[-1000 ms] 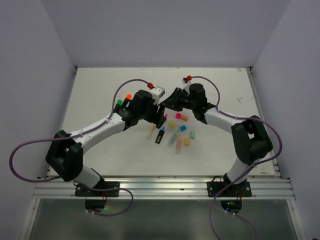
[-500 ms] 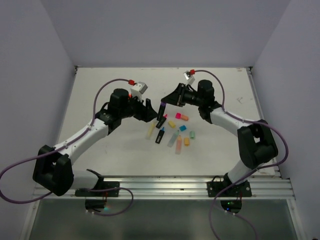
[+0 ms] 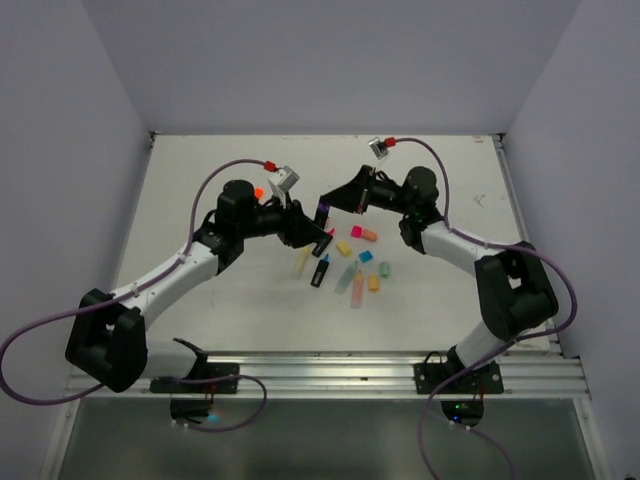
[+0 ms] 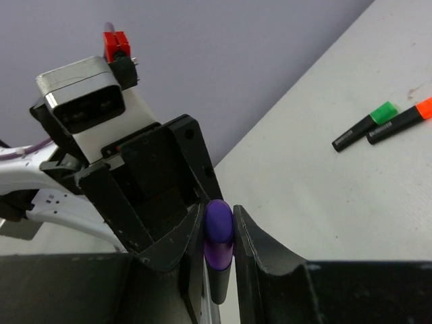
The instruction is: Open the pen caps
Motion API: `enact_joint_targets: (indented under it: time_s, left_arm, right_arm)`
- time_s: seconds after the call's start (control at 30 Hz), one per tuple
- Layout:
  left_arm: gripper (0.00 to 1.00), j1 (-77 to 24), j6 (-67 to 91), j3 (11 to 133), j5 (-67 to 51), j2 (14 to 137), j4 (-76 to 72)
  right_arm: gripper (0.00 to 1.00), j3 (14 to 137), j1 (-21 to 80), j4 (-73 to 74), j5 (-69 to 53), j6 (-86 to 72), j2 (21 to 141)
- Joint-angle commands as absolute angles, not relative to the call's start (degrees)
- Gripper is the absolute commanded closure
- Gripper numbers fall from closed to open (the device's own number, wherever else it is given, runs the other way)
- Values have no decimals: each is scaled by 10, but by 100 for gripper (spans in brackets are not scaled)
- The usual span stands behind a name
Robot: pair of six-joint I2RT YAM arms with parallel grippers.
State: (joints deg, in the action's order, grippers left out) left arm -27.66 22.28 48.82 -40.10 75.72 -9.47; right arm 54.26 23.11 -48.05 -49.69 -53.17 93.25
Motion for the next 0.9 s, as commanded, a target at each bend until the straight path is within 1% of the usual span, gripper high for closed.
enact_joint_targets:
  time_s: [0.0,0.23,0.27,0.33,0.37,0.43,0.5,0.63,0.8,0.87]
  left_arm:
    - [50,-275,247,481,-442,741,-151]
    - [61,-275,250,478,-449,740,-156]
    - [65,-275,251,478,-450,740,-159]
    - [68,-275,256,478,-452,740,-164]
    - [74,-275,258,479,-453,740,-165]
    - [79,-275,261,479,-452,740,-168]
    - [87,-275,266,479,-451,740,-171]
    - [100,-275,272,476,-453,742,-178]
    - [100,-275,293,462,-479,749,-189]
    - [100,-276,310,437,-500,752,-218]
  right_arm:
    - [100,537,230,-598,-528,-577,925]
    - [100,537,229,-616,-533,-584,924]
    - [100,536,229,-620,-533,-586,923]
    - [100,535,229,-620,-533,-586,923]
    - [100,534,229,-622,-533,-586,923]
    - [100,531,229,-627,-533,-587,924]
    - [100,528,229,-634,-533,-590,924]
    - [100,516,229,-657,-531,-596,927]
    - [100,506,222,-682,-521,-595,923]
    - [100,495,212,-699,-512,-591,918]
